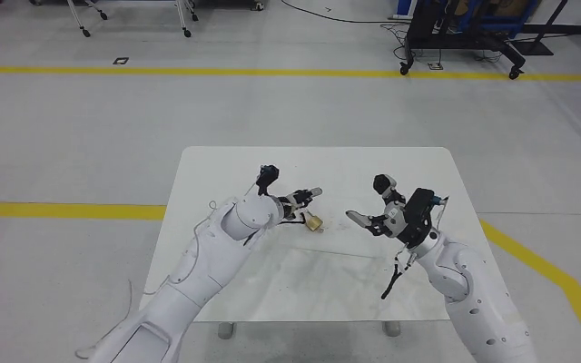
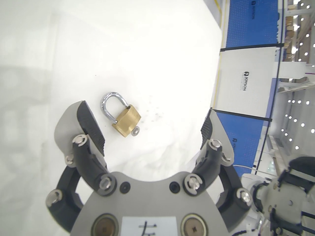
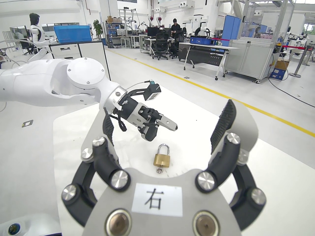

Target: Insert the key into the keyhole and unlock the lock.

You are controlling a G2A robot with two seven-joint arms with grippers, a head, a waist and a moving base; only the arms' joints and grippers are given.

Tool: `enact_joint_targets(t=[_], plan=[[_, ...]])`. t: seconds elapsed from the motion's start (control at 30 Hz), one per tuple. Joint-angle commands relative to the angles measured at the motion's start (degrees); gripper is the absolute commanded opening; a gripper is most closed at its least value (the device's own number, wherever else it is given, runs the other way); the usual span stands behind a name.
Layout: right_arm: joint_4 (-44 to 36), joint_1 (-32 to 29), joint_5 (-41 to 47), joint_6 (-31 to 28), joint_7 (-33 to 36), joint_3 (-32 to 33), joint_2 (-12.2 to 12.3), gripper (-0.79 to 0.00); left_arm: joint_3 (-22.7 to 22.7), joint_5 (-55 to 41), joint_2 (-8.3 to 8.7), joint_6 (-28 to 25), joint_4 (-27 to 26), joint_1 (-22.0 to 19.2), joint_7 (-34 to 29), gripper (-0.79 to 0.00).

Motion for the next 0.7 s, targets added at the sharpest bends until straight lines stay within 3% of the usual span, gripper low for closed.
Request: enact_joint_targets(t=[0.0, 0.13, 0.3, 0.33, 0.67], plan=[[-0.37, -0.74, 1.26, -0.69, -2.52, 2.07, 0.16, 0.0, -3.47, -0.04, 0.95, -0.49, -3.58, 1.73, 0.98, 0.0], [-1.51, -3.21, 2.64, -1.92, -8.83, 7.65, 0.55, 0.0, -10.61, 2.28, 3.05, -0.09, -13.16, 6.23, 2.91, 0.0], [-3.47, -7.88, 5.95, -5.37, -21.71, 15.63, 0.72, 0.0, -18.76, 10.17, 5.3, -0.46, -28.99, 14.48, 9.36, 0.0], [-3.47, -7.88, 5.95, -5.37, -21.71, 15.63, 0.72, 0.0, -20.0, 10.48, 5.55, -0.75, -31.87, 16.22, 10.03, 0.0], [-3.48, -7.91, 5.74, -4.93, -21.51, 15.57, 0.69, 0.0, -20.26, 11.08, 5.65, -0.93, -32.4, 16.65, 10.25, 0.0]])
